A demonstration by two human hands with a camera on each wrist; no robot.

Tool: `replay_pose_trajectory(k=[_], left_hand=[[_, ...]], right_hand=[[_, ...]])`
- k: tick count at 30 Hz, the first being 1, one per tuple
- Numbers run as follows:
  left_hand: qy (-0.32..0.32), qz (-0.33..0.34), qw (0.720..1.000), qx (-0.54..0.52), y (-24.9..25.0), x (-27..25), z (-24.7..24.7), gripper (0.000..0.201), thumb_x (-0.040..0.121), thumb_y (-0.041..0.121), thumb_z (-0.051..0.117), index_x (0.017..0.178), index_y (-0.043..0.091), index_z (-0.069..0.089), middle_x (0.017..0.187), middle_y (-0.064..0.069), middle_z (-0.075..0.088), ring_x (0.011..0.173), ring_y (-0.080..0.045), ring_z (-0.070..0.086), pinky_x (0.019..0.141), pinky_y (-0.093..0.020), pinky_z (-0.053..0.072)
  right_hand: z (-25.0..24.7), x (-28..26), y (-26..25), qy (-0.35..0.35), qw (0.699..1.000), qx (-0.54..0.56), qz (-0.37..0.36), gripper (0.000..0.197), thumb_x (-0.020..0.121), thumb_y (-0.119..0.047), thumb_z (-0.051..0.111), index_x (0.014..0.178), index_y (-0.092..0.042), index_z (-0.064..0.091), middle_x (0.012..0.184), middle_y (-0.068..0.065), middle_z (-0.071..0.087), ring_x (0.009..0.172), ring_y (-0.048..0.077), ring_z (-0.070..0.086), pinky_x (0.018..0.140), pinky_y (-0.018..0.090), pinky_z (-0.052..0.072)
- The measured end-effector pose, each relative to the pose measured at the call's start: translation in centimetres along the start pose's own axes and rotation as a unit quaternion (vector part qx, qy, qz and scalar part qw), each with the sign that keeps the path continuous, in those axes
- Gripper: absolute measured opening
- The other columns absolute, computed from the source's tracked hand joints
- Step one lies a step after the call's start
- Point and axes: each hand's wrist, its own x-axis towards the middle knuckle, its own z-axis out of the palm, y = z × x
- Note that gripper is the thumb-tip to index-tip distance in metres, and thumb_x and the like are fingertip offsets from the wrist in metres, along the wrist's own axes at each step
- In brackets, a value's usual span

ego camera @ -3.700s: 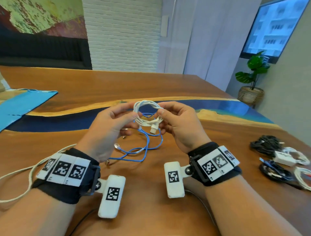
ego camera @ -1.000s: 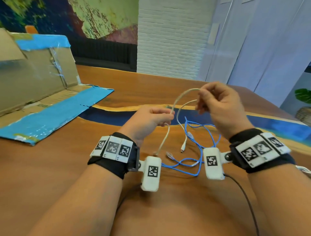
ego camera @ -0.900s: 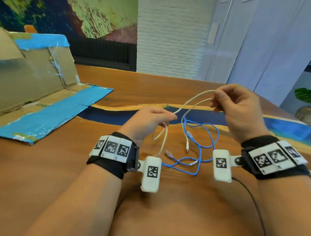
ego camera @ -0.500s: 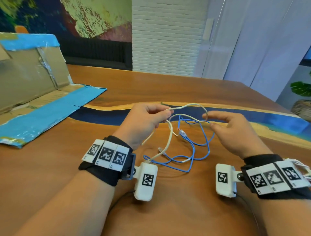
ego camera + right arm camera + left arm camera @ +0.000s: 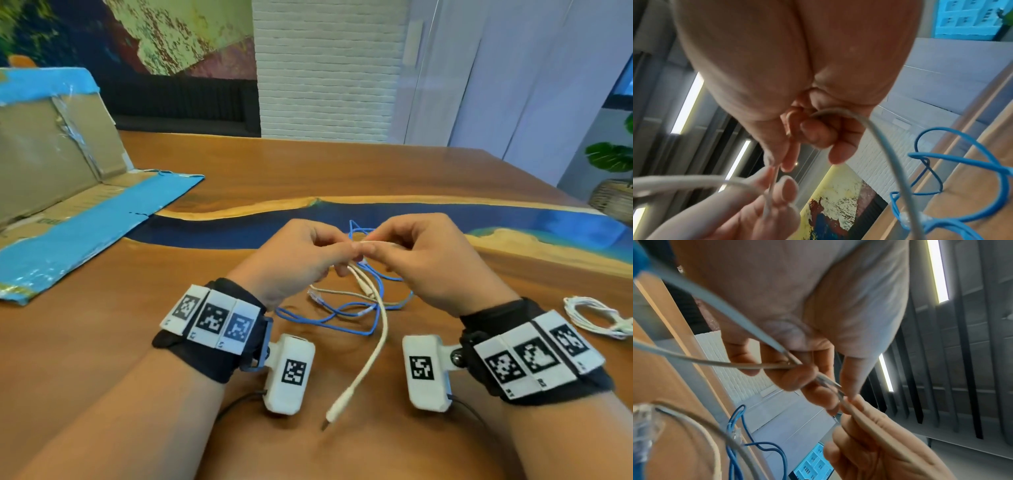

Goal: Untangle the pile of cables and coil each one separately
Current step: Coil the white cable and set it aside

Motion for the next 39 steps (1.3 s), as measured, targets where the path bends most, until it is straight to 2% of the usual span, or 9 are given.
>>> replay_pose_trajectory(k=[4,8,12,18,23,27,31,37,39], left_hand=[[0.009,-0.015,1.0,0.014,-0.2,0.2,-1.1,0.025,0.096,0.02,0.065,0.096,-0.002,0.077,0.067,-0.002,0.058,0.065,-0.011,0.051,0.063,-0.011,0.042],[0.101,-0.015,0.995,-0.013,-0.3,0.5,-1.8,0.016,0.095,0.02,0.069,0.095,0.008,0.079,0.066,0.006,0.064,0.069,-0.01,0.056,0.068,-0.026,0.041],[0.15,-0.01,0.98,-0.129,0.0,0.7,-1.4,0.019,0.1,0.019,0.061,0.087,0.01,0.071,0.058,-0.001,0.047,0.059,-0.02,0.054,0.066,-0.032,0.047],[0.11,-0.033,0.94,-0.321,1.2,-0.2,-1.7,0.03,0.102,0.028,0.053,0.073,0.018,0.055,0.062,0.002,0.022,0.05,-0.014,0.029,0.07,-0.034,0.048],[0.09,0.022,0.875,-0.475,1.5,-0.4,-1.6,0.026,0.09,0.022,0.052,0.066,0.015,0.046,0.064,-0.002,0.028,0.061,-0.02,0.054,0.096,-0.044,0.054],[0.097,0.026,0.878,-0.468,1.5,-0.2,-2.2,0.019,0.095,0.023,0.05,0.096,0.01,0.065,0.066,0.004,0.025,0.049,-0.009,0.026,0.051,-0.02,0.038],[0.087,-0.013,0.925,-0.37,1.2,0.0,-2.4,0.027,0.104,0.024,0.046,0.111,0.01,0.068,0.068,0.005,0.037,0.05,-0.007,0.02,0.044,-0.022,0.012],[0.124,0.041,0.885,-0.447,1.6,-0.4,-1.9,0.026,0.1,0.023,0.052,0.077,0.013,0.058,0.063,-0.001,0.032,0.066,-0.02,0.059,0.089,-0.039,0.055],[0.124,0.044,0.86,-0.494,1.8,-0.5,-2.1,0.029,0.099,0.027,0.052,0.074,0.014,0.055,0.062,0.0,0.028,0.058,-0.017,0.053,0.081,-0.037,0.059]], right_hand=[[-2.2,0.7,1.5,0.127,0.991,0.05,0.008,0.016,0.093,-0.016,0.072,0.076,-0.017,0.073,0.06,-0.004,0.061,0.054,0.008,0.049,0.058,0.031,0.043],[-4.8,1.0,3.3,0.239,0.965,0.103,0.028,0.019,0.094,-0.023,0.069,0.076,-0.026,0.072,0.064,-0.011,0.062,0.055,0.004,0.048,0.06,0.03,0.041],[-4.3,1.0,4.2,0.199,0.978,0.028,0.064,0.016,0.093,-0.021,0.071,0.078,-0.021,0.075,0.079,0.015,0.07,0.071,0.013,0.057,0.07,0.033,0.047],[-3.9,1.0,4.7,0.165,0.98,-0.012,0.114,0.017,0.094,-0.023,0.069,0.08,-0.023,0.079,0.076,0.001,0.071,0.07,0.01,0.057,0.063,0.027,0.044],[-3.7,1.1,5.1,0.189,0.973,-0.02,0.131,0.018,0.094,-0.026,0.069,0.079,-0.022,0.078,0.083,0.002,0.076,0.083,0.018,0.067,0.068,0.031,0.049],[-3.6,1.0,5.4,0.19,0.97,-0.021,0.149,0.018,0.095,-0.027,0.069,0.081,-0.022,0.079,0.084,0.001,0.076,0.088,0.02,0.068,0.07,0.03,0.049],[-4.3,0.9,5.5,0.23,0.961,-0.011,0.151,0.014,0.096,-0.026,0.069,0.087,-0.02,0.078,0.082,-0.003,0.073,0.078,0.006,0.062,0.065,0.022,0.044],[-5.0,1.0,6.5,0.277,0.95,-0.015,0.142,0.017,0.096,-0.026,0.068,0.08,-0.031,0.072,0.076,-0.007,0.067,0.073,0.006,0.058,0.073,0.029,0.048],[-4.8,1.1,6.6,0.273,0.951,-0.02,0.141,0.016,0.096,-0.027,0.068,0.08,-0.03,0.072,0.076,-0.007,0.068,0.074,0.007,0.059,0.07,0.028,0.048]])
